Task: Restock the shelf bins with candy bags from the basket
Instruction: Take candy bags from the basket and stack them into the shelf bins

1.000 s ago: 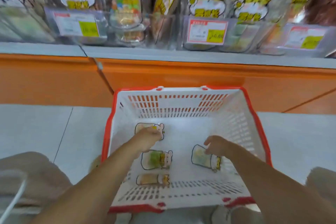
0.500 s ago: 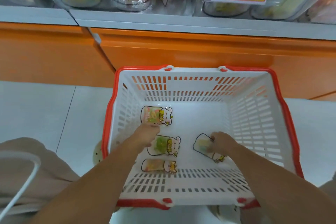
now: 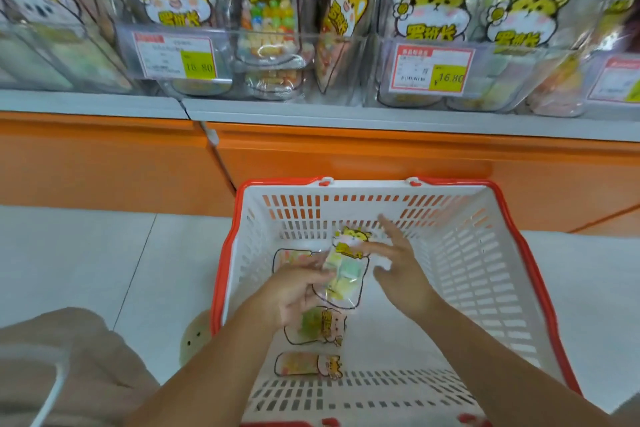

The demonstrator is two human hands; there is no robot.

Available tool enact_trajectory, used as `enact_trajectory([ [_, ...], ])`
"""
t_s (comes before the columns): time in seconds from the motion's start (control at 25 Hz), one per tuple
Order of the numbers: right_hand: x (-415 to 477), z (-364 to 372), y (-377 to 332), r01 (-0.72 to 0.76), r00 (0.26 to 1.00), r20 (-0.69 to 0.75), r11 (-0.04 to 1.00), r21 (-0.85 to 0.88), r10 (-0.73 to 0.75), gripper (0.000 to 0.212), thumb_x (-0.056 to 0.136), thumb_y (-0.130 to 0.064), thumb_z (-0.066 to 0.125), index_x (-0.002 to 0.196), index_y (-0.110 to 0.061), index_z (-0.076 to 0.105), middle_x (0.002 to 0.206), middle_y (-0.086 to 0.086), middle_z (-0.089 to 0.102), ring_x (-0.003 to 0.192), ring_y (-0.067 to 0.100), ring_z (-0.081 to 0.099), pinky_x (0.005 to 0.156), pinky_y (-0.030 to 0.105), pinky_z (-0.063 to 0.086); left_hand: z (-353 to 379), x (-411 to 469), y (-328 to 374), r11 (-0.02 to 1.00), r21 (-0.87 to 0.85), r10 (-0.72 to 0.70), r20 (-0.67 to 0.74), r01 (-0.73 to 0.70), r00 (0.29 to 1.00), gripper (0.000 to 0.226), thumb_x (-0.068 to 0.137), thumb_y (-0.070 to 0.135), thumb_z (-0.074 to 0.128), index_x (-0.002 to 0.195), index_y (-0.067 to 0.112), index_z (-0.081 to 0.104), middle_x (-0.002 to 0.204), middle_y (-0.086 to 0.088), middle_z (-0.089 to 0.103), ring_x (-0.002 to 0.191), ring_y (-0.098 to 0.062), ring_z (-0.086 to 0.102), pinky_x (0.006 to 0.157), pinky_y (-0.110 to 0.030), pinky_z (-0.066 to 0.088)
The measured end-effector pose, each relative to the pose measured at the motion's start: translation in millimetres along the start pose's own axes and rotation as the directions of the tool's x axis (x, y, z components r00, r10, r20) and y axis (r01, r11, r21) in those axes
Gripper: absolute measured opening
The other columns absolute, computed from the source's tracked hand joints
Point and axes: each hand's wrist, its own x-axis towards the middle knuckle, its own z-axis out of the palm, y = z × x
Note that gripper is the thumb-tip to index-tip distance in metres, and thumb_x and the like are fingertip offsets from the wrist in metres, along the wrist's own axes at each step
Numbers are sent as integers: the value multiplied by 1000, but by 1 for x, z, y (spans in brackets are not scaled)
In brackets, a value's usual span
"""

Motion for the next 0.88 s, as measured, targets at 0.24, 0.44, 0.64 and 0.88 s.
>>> enact_trajectory([
  [0.24,-20,-26,-32,-358,919,127,653,667,374,25,97,-18,56,122,-14,60,116,13,68,98,31,69,87,49,55,1,-23,10,979,-35,198,-40,-199,979,37,80,-5,71,111,16,69,100,-3,76,80,-13,73,63,-22,51],
  [0.44,-40,-22,-61,-270,961,116,773,574,249,23,92,-25,64,113,-17,68,107,4,73,97,21,70,75,33,57,20,-42,19,963,22,268,16,-268,963,44,77,-3,74,117,14,67,111,-10,72,102,-31,69,90,-43,52],
  [0.64,-46,-52,-98,-152,977,-28,787,598,211,20,88,-14,68,107,-7,68,99,9,74,90,25,71,78,38,57,48,-80,60,911,131,382,95,-392,919,36,82,7,74,115,18,67,107,-4,73,91,-20,71,64,-26,52],
  [0.88,-45,-102,-162,51,985,-169,912,408,20,17,87,-19,69,104,-23,68,98,-6,74,87,13,67,75,30,48,73,-140,129,676,352,610,225,-647,760,18,89,10,69,101,22,73,99,2,76,86,-13,70,69,-25,56],
])
